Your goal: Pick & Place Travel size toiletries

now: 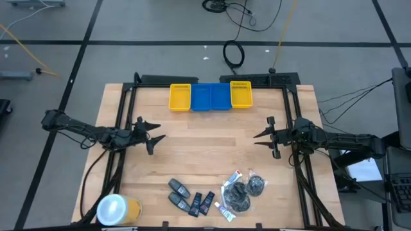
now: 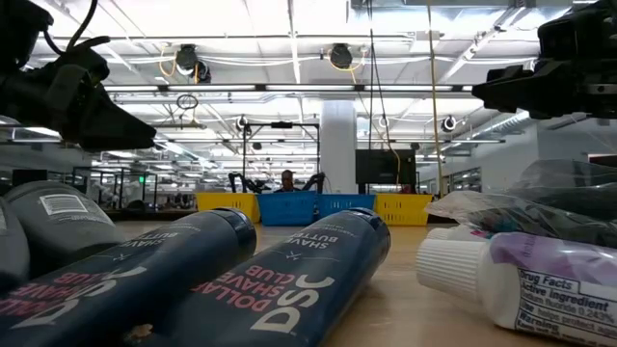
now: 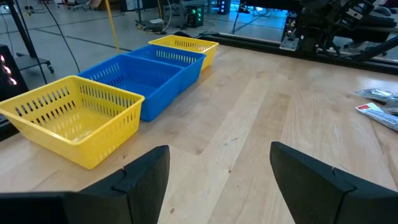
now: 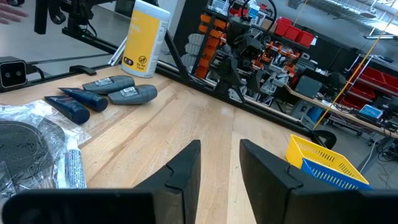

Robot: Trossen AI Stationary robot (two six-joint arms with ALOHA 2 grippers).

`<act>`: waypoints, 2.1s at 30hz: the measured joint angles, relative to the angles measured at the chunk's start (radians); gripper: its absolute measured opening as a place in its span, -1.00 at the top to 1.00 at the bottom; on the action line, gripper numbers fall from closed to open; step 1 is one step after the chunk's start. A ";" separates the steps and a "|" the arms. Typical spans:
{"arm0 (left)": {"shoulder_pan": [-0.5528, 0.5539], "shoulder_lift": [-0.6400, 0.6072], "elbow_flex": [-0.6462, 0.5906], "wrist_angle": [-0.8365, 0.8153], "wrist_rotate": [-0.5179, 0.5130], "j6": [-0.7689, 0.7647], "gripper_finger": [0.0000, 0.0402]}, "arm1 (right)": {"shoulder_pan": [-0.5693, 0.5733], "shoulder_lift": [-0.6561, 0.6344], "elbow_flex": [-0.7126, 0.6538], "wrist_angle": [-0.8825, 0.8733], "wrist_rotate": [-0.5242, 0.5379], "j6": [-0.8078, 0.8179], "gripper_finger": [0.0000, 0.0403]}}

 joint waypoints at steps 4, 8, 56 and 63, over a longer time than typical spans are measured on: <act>0.000 0.000 0.000 0.000 0.000 0.000 -0.36 | 0.000 0.000 0.000 0.012 0.000 0.000 0.48; 0.000 0.000 0.000 0.000 -0.001 0.000 -0.36 | 0.000 0.000 0.000 0.022 -0.001 0.006 0.48; -0.074 0.376 0.115 0.311 0.391 -0.187 -0.36 | 0.000 0.000 0.000 0.085 0.057 0.298 0.48; -0.134 0.571 0.177 0.316 0.499 -0.230 -0.36 | 0.000 0.000 0.000 0.083 0.057 0.394 0.48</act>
